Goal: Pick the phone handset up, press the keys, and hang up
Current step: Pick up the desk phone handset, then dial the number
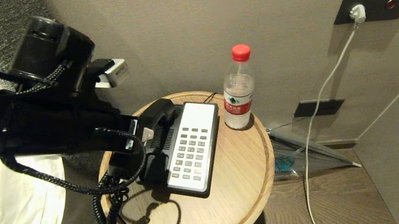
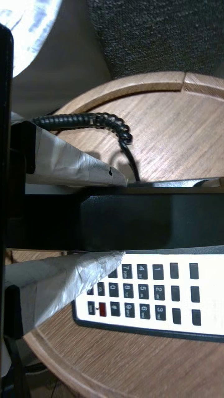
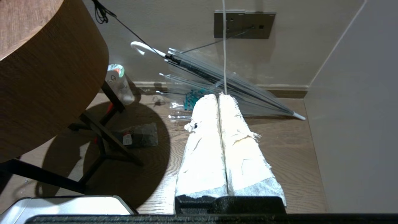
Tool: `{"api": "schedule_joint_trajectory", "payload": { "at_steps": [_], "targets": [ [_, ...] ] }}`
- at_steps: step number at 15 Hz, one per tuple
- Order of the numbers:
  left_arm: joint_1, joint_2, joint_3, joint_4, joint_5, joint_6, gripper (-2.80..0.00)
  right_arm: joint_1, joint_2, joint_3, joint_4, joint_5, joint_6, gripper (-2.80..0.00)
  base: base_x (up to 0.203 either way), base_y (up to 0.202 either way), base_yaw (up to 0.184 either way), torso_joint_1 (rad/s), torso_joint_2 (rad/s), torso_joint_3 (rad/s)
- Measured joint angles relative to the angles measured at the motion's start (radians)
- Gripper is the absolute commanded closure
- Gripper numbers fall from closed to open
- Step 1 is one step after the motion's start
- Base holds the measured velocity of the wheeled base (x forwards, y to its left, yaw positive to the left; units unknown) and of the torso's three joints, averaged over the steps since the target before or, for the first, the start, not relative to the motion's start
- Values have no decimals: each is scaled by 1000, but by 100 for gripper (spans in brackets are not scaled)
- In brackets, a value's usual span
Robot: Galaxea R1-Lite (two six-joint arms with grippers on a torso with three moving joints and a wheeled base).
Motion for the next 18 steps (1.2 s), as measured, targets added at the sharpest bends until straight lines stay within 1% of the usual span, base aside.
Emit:
{"api": "schedule_joint_trajectory", "payload": {
  "at_steps": [3, 7, 9, 13, 16, 17, 18],
  "targets": [
    [0, -55, 22, -2, -1, -26, 0, 0, 0, 0, 0, 0, 0, 0, 0, 0, 0, 0, 0, 0],
    [1, -183, 88, -2, -10, -98, 0, 0, 0, 0, 0, 0, 0, 0, 0, 0, 0, 0, 0, 0],
    [2, -261, 124, -1, -31, -198, 0, 0, 0, 0, 0, 0, 0, 0, 0, 0, 0, 0, 0, 0],
    [3, -401, 161, 0, -126, -439, 0, 0, 0, 0, 0, 0, 0, 0, 0, 0, 0, 0, 0, 0],
    [2, -515, 178, 0, -171, -622, 0, 0, 0, 0, 0, 0, 0, 0, 0, 0, 0, 0, 0, 0],
    [3, -543, 181, -1, -175, -658, 0, 0, 0, 0, 0, 0, 0, 0, 0, 0, 0, 0, 0, 0],
    [3, -567, 187, 0, -176, -676, 0, 0, 0, 0, 0, 0, 0, 0, 0, 0, 0, 0, 0, 0]
  ]
}}
